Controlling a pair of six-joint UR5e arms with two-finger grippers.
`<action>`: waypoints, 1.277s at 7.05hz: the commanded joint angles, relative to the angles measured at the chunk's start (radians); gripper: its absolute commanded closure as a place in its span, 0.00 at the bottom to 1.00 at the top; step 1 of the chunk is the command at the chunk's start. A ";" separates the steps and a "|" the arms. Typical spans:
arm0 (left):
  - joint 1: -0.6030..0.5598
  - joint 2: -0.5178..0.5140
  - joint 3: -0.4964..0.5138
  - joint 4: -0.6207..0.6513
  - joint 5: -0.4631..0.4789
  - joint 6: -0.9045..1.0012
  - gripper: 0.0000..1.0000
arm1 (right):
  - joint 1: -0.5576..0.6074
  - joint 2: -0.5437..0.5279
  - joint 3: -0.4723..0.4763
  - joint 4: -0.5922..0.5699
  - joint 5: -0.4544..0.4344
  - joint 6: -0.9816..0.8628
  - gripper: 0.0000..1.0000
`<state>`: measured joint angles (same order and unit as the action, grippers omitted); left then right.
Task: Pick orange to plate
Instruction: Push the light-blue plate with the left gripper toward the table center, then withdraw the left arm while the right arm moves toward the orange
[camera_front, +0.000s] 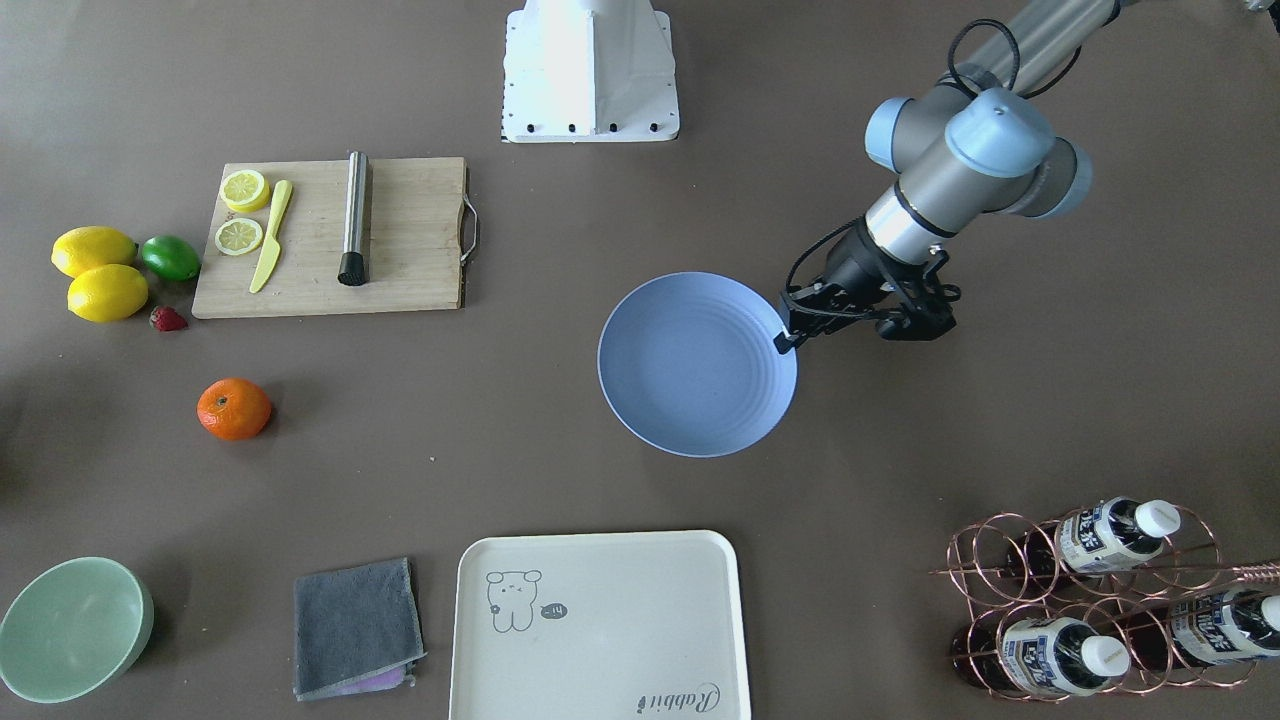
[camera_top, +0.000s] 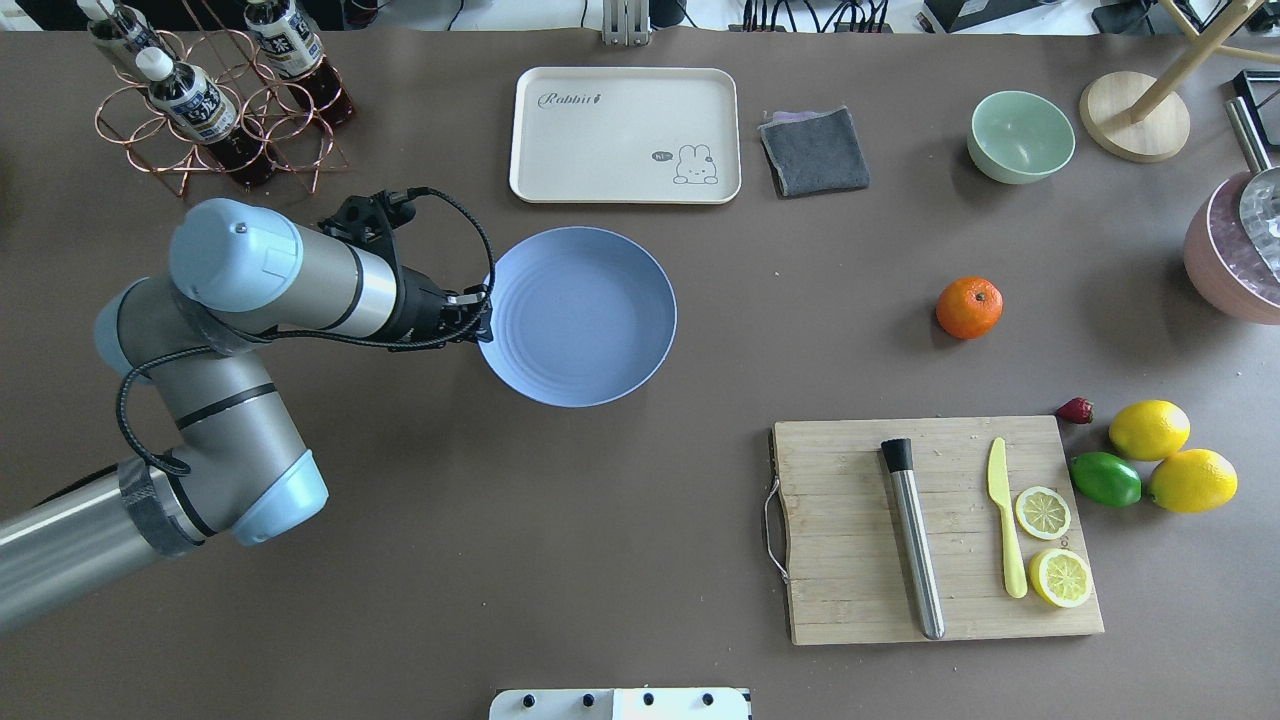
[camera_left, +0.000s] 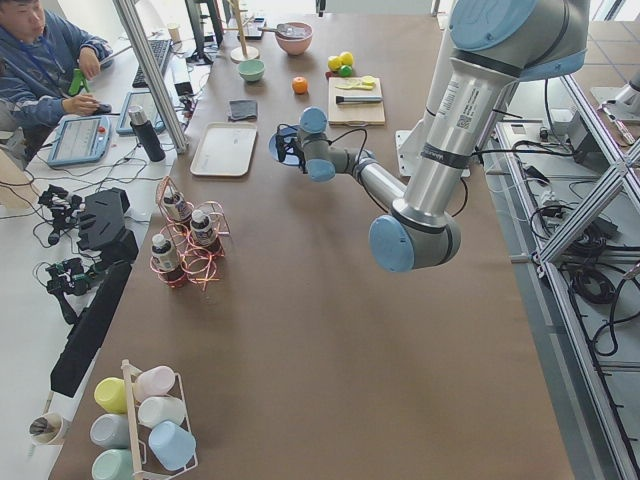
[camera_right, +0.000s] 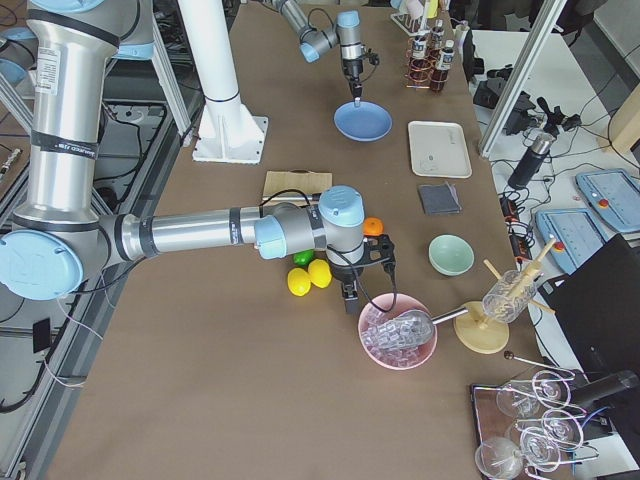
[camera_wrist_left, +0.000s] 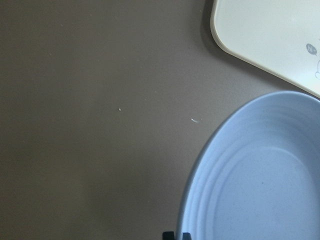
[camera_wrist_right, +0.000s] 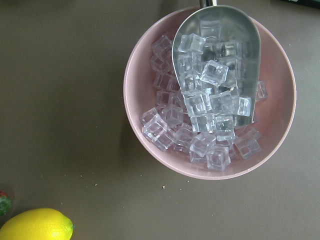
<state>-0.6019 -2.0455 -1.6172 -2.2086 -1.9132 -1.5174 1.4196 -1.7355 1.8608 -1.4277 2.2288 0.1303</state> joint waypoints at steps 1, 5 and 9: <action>0.068 -0.039 0.049 0.032 0.075 0.000 1.00 | -0.001 0.001 0.000 0.000 0.000 0.000 0.00; 0.091 -0.062 0.066 0.023 0.120 0.008 0.02 | -0.001 0.014 0.000 -0.003 0.024 0.000 0.00; -0.228 0.120 -0.061 0.085 -0.157 0.255 0.02 | -0.091 0.157 -0.014 -0.007 0.049 0.186 0.00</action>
<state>-0.7061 -2.0019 -1.6367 -2.1617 -1.9675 -1.3883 1.3843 -1.6324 1.8508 -1.4359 2.2798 0.1987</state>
